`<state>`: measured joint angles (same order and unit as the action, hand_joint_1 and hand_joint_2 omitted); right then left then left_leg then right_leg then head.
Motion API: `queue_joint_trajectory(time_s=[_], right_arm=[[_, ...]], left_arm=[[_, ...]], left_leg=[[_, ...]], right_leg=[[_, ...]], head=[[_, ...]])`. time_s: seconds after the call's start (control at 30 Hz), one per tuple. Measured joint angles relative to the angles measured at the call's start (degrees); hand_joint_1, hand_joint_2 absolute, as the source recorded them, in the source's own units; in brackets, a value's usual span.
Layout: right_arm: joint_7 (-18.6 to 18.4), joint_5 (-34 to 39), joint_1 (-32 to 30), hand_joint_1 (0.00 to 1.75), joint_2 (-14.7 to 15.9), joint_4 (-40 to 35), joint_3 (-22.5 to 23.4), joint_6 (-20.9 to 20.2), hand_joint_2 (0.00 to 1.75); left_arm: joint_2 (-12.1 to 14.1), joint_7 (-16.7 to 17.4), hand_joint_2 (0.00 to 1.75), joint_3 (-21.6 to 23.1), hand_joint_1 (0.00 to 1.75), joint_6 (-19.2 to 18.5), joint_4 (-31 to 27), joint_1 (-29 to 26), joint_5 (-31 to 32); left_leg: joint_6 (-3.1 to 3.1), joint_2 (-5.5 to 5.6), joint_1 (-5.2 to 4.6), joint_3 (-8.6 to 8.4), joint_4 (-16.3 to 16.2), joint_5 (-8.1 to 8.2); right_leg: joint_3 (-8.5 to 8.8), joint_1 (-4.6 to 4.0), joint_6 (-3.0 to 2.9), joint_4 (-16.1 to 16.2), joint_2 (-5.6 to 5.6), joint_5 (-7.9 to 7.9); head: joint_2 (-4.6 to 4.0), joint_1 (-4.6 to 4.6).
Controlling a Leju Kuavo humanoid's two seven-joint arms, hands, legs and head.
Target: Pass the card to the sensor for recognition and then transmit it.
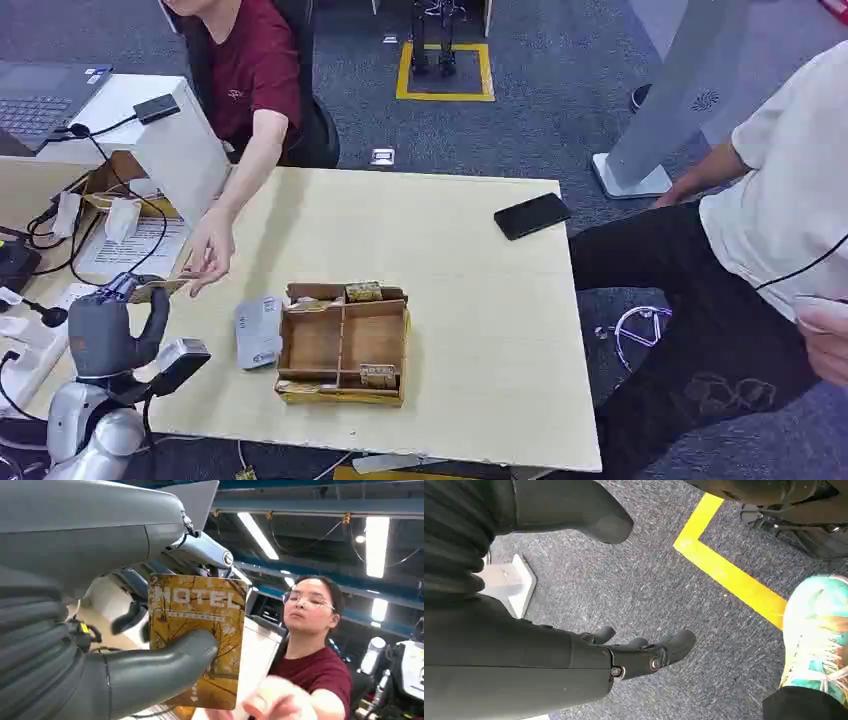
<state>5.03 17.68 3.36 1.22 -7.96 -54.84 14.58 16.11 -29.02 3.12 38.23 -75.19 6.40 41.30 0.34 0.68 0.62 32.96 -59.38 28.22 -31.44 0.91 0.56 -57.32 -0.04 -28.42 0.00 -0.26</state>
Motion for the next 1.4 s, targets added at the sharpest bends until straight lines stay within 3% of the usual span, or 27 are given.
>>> queue_joint_trajectory(time_s=[0.13, 0.6, 0.67, 0.73, 0.8, 0.9, 1.07, 1.4], right_arm=[[0.0, 0.3, 0.0, 0.0, 0.0, 0.0, 0.0, 0.0, 1.75], [0.0, 0.3, 0.0, 0.0, 0.0, 0.0, 0.0, 0.0, 1.75], [0.0, 0.6, 0.0, 0.0, 0.0, 0.0, 0.0, 0.0, 1.75], [-0.1, 1.1, 0.0, 0.0, 0.0, 0.0, 0.0, 0.2, 1.75], [-0.1, 1.6, 0.0, 0.0, 0.0, 0.0, 0.0, 0.4, 1.75], [-0.2, 1.9, 0.0, 0.0, 0.0, 0.0, 0.0, 0.5, 1.75], [-0.3, 2.1, 0.0, 0.0, 0.0, 0.0, 0.0, 1.0, 1.75], [-1.0, 2.1, -0.1, 0.0, 0.0, 0.0, 0.0, 1.1, 1.75]], left_arm=[[0.1, -1.3, 1.75, 0.1, 1.75, -3.1, -0.1, -0.1, -5.2], [0.1, -1.5, 1.75, 0.1, 1.75, -4.4, -0.2, -0.2, -6.5], [-0.1, -0.6, 1.75, 0.1, 1.75, -9.6, -0.3, -0.1, -10.9], [-0.5, 2.1, 1.75, 0.1, 1.75, -19.0, -0.3, 0.0, -16.8], [-1.1, 4.5, 1.75, 0.1, 1.75, -26.0, -0.3, 0.2, -21.3], [-2.3, 8.3, 1.75, 0.1, 1.75, -31.4, -0.6, 0.4, -24.8], [-3.8, 15.2, 1.75, 2.1, 1.75, -32.1, -0.2, 1.7, -21.7], [-6.0, 17.7, 1.75, 4.5, 1.75, -32.0, 5.4, 4.5, -20.9]], left_leg=[[0.0, 0.01, 0.0, 0.0, 0.0, 0.0], [0.0, 0.0, 0.0, 0.0, 0.0, 0.0], [0.0, 0.0, -0.01, -0.01, 0.0, 0.0], [0.0, 0.0, -0.01, -0.01, 0.0, 0.0], [0.0, 0.0, 0.0, -0.01, 0.0, 0.0], [0.0, 0.0, -0.01, -0.01, 0.0, 0.0], [0.01, 0.01, -0.02, 0.0, 0.0, 0.0], [0.01, 0.0, -0.02, -0.01, 0.0, 0.0]], right_leg=[[0.0, 0.0, 0.0, 0.0, 0.0, 0.0], [0.0, 0.0, 0.0, 0.0, 0.0, 0.0], [-0.01, 0.01, 0.0, 0.0, 0.0, 0.0], [-0.01, 0.01, 0.0, 0.0, 0.0, 0.0], [-0.01, 0.01, 0.0, 0.0, 0.01, 0.0], [-0.02, 0.01, 0.0, 0.0, 0.01, 0.01], [-0.01, 0.02, 0.01, 0.0, 0.0, 0.01], [-0.02, 0.01, 0.01, 0.0, 0.01, 0.01]], head=[[0.02, 0.0], [0.0, -0.02], [0.02, -0.02], [0.02, -0.02], [0.0, -0.02], [0.0, -0.02], [0.0, 0.0], [0.02, -0.02]])
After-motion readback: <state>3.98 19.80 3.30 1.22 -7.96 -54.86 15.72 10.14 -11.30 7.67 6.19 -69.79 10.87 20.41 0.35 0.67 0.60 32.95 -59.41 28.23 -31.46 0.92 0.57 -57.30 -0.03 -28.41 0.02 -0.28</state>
